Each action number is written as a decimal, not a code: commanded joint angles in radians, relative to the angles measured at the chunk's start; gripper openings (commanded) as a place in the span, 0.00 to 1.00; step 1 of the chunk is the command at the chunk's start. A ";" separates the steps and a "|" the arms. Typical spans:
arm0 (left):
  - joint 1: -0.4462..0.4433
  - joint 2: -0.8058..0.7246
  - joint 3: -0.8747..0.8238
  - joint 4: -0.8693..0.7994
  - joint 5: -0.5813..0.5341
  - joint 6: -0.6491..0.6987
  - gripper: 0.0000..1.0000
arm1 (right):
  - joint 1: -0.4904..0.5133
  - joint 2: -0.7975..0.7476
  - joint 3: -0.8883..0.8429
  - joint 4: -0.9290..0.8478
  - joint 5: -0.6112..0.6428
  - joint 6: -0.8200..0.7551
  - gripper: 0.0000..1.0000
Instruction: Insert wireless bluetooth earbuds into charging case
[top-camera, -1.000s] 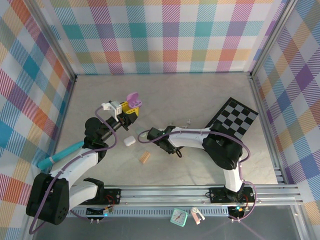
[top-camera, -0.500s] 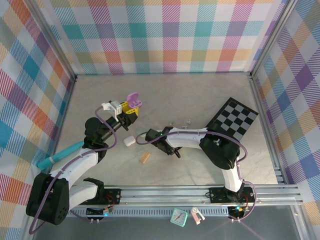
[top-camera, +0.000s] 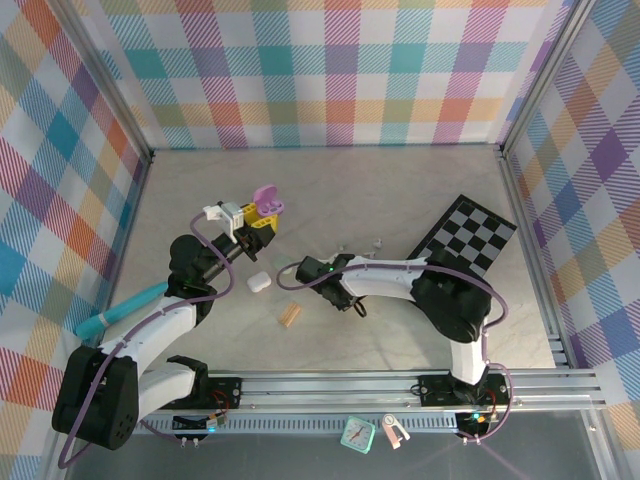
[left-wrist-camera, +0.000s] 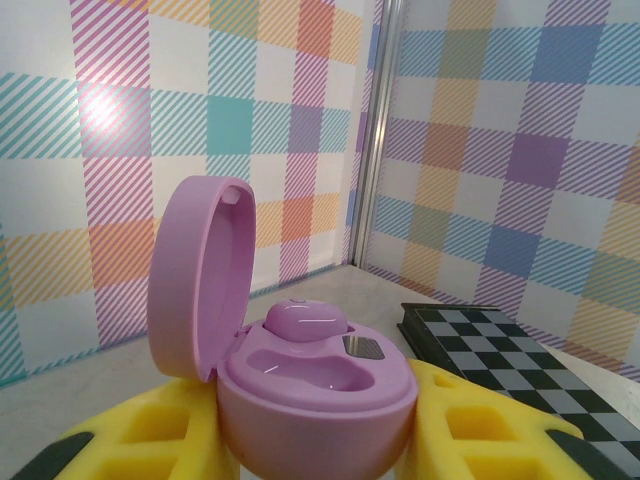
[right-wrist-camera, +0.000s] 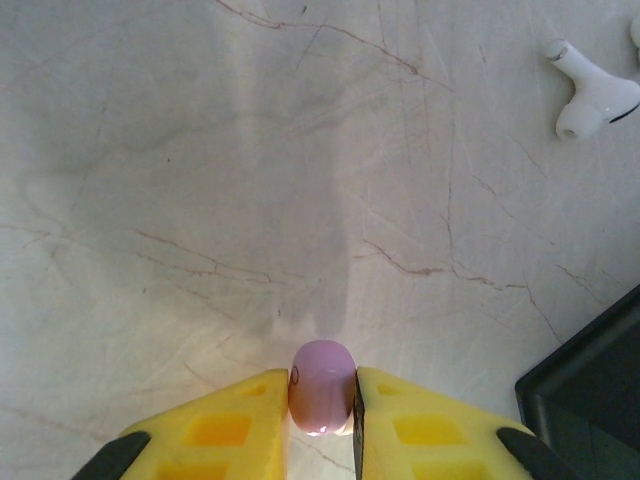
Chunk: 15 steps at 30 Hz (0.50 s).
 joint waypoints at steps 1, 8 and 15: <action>0.013 -0.002 0.014 0.043 0.024 -0.001 0.28 | -0.016 -0.072 -0.030 0.040 -0.047 0.008 0.23; 0.008 0.027 0.021 0.050 0.033 0.005 0.28 | -0.059 -0.228 -0.117 0.123 -0.179 0.025 0.23; -0.042 0.073 0.027 0.056 0.039 0.066 0.28 | -0.152 -0.441 -0.196 0.210 -0.395 0.067 0.23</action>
